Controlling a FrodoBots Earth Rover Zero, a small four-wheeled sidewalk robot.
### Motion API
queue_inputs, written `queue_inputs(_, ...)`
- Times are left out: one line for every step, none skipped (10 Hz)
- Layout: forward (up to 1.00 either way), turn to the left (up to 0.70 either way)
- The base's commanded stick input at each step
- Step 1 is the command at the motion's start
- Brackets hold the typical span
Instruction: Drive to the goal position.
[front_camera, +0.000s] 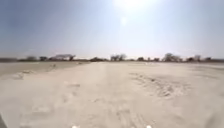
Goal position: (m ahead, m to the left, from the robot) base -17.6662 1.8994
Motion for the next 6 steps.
queue_inputs(0.70, 0.00)
queue_inputs(0.70, 0.00)
queue_inputs(0.70, 0.00)
queue_inputs(0.70, 0.00)
queue_inputs(0.70, 0.00)
queue_inputs(0.70, 0.00)
